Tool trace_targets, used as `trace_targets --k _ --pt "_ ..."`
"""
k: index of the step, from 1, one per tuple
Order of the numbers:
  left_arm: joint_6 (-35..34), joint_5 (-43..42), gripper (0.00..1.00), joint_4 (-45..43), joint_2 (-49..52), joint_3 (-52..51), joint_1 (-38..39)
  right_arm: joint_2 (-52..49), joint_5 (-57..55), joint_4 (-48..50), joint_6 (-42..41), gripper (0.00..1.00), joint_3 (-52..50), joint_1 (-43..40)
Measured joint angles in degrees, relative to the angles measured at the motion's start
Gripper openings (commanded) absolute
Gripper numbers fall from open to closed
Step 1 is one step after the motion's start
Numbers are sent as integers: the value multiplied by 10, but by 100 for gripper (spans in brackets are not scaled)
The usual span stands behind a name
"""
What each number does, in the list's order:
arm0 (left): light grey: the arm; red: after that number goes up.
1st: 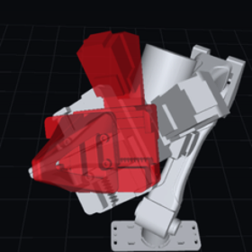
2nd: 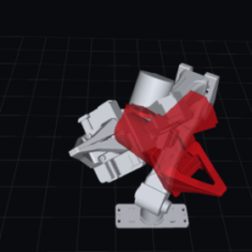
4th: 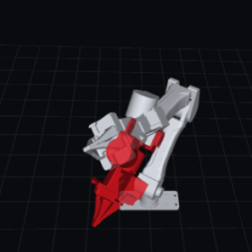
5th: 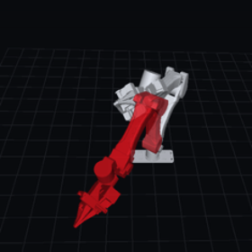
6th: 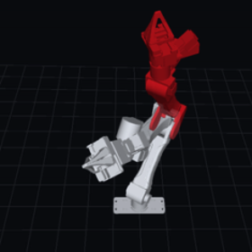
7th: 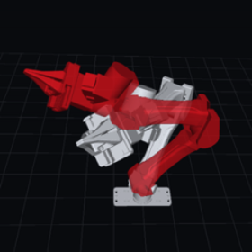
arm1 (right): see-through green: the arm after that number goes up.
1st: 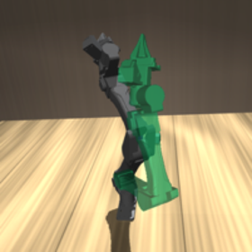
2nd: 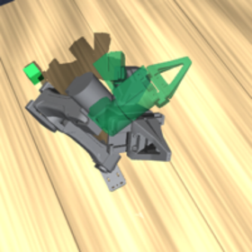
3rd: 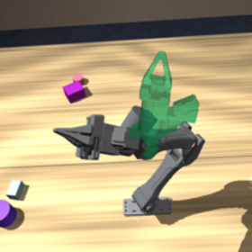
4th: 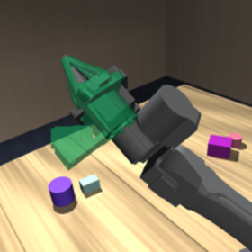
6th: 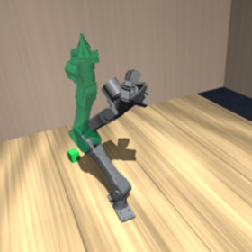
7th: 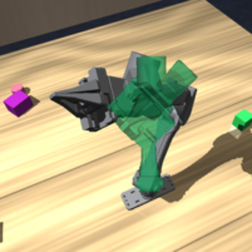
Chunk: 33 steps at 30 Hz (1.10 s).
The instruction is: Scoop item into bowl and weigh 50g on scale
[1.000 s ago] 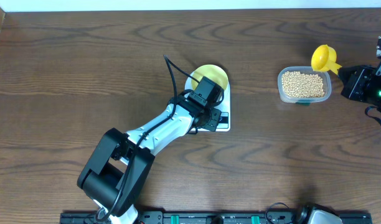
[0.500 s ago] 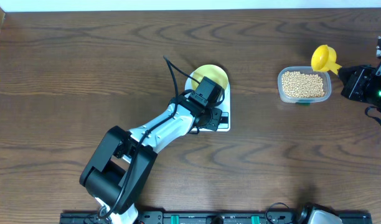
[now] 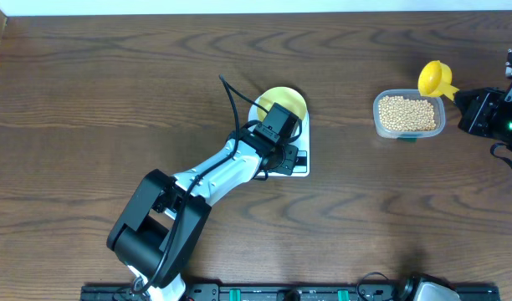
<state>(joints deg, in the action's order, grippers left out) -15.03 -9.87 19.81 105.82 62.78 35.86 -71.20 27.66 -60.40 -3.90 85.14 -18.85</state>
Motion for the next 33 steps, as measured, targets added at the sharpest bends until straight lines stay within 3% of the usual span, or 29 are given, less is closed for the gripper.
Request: trace_targets --k 33 --pt "-15 8 7 27 14 21 1 0 0 -2 0 1 0 0"
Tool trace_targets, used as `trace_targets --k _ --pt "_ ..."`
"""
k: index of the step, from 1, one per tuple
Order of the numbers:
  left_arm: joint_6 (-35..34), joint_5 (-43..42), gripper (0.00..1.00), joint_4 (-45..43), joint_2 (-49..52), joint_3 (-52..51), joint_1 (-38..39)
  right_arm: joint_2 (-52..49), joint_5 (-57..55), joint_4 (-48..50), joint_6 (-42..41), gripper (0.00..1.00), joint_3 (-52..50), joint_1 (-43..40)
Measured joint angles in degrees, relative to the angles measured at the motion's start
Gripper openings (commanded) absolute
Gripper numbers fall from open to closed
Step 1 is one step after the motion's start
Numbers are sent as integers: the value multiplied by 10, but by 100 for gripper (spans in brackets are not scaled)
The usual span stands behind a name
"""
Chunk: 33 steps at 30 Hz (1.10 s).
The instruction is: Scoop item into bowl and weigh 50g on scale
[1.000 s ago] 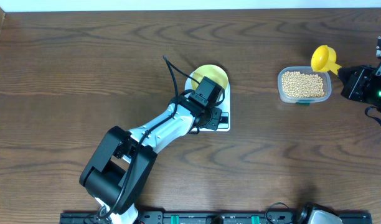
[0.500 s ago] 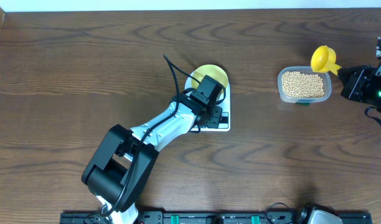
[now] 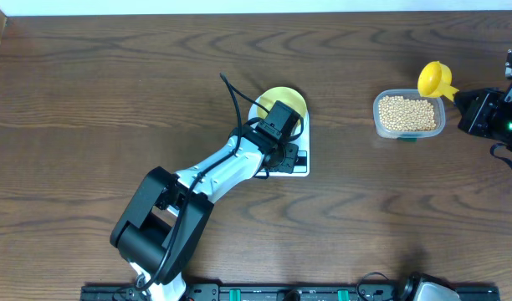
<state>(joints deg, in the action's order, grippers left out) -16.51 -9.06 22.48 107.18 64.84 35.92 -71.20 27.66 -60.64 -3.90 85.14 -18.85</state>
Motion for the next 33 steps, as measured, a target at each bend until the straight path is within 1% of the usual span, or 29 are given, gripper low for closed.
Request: trace_targets --k 24,29,33 --pt "0 3 7 17 5 12 2 0 0 -9 0 1 0 0" --pt "0 16 8 35 -24 -6 2 0 0 -8 0 1 0 0" --pt "0 22 13 44 -88 -14 1 0 0 -9 0 1 0 0"
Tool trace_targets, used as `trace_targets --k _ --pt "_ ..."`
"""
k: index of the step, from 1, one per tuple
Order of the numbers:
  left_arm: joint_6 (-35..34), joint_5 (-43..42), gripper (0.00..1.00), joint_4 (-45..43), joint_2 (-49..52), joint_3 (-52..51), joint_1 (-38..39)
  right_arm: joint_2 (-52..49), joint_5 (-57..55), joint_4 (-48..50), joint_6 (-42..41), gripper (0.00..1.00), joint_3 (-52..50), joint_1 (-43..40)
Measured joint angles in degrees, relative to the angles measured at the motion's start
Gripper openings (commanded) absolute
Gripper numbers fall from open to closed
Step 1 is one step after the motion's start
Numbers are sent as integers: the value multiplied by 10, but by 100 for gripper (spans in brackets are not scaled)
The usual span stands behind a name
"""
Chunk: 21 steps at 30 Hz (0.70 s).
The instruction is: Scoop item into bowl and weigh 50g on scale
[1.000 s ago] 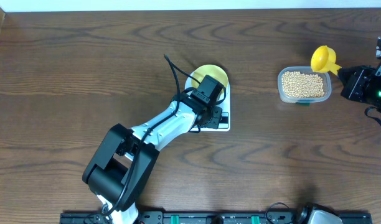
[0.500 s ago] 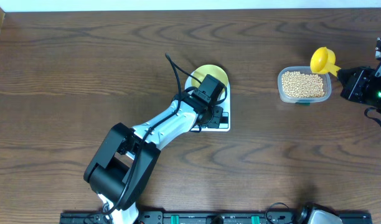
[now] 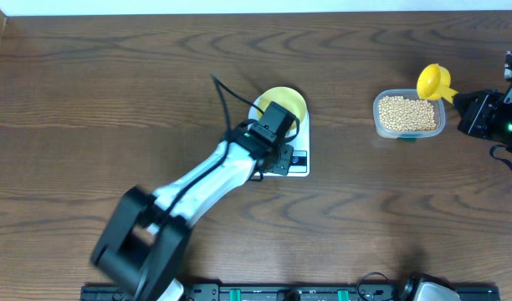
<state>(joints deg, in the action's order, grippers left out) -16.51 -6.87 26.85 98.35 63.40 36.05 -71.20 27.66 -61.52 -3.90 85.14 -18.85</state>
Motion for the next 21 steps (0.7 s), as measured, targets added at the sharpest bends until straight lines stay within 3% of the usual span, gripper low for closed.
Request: trace_targets --k 5,7,9,13,21 --pt "0 2 17 16 -93 0 -1 0 0 -2 0 1 0 0" --pt "0 3 23 38 -116 0 -4 0 0 -4 0 1 0 0" --pt "2 4 36 64 -128 0 -12 0 0 -8 0 1 0 0" --pt "-1 5 47 127 -134 0 -43 0 0 -12 2 1 0 0" --pt "8 6 52 230 -134 0 -114 0 0 -15 3 1 0 0"
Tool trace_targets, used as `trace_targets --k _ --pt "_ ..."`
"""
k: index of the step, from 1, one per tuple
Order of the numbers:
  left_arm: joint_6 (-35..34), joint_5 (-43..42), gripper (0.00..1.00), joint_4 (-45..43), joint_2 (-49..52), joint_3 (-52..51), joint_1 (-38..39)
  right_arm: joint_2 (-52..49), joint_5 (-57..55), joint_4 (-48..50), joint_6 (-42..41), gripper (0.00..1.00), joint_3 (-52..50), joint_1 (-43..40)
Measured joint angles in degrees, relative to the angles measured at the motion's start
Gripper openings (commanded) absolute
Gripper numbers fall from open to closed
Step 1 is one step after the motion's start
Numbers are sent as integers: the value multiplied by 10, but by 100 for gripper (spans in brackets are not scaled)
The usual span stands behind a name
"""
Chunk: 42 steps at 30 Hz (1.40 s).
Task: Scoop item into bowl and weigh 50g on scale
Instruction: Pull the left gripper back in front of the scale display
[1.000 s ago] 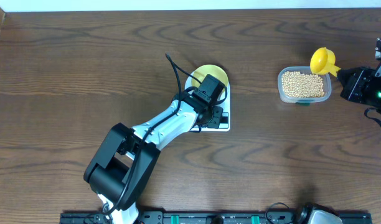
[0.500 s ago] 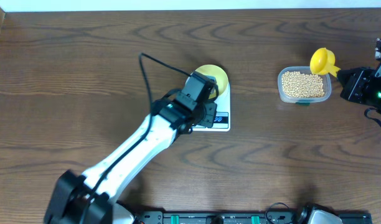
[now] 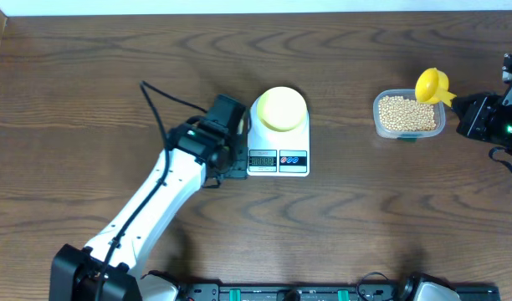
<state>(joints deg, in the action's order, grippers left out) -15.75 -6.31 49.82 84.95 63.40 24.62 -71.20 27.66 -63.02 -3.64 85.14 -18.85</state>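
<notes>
A white scale (image 3: 278, 142) stands mid-table with a pale yellow bowl (image 3: 279, 109) on its platform and its display (image 3: 263, 159) facing the front edge. My left gripper (image 3: 236, 140) hovers just off the scale's left side; the wrist housing hides its fingers. A clear tub of beige beans (image 3: 408, 114) stands to the right. My right gripper (image 3: 458, 102) is shut on the handle of a yellow scoop (image 3: 431, 84), which sits over the tub's far right corner.
The right arm's dark body (image 3: 490, 121) fills the right edge of the table. A black cable (image 3: 168, 100) loops from the left arm over the wood. A rail with clamps (image 3: 281, 293) runs along the front edge.
My left arm has swung left off the scale, so the bowl and display now show in full. The scoop in my right gripper has shifted slightly up and to the left.
In all three earlier moments my left gripper stayed over the scale's front, covering the display and part of the bowl, while my right gripper held the yellow scoop by the tub's corner. Now the left gripper is beside the scale.
</notes>
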Motion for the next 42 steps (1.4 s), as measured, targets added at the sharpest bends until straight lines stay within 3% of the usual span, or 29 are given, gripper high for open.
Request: trace_targets --k 4,5,6,10,19,42 --pt "43 -33 64 8 0 0 -10 0 0 0 2 1 0 0" --pt "51 -41 86 8 0 0 -10 0 0 0 4 1 0 0" --pt "61 -44 91 8 0 0 -9 0 0 0 6 1 0 0" --pt "71 -20 93 8 0 0 -10 0 0 0 19 1 0 0" --pt "83 124 93 8 0 0 -10 0 0 0 58 1 0 0" --pt "83 144 94 8 0 0 -10 -2 -103 20 68 1 0 -16"
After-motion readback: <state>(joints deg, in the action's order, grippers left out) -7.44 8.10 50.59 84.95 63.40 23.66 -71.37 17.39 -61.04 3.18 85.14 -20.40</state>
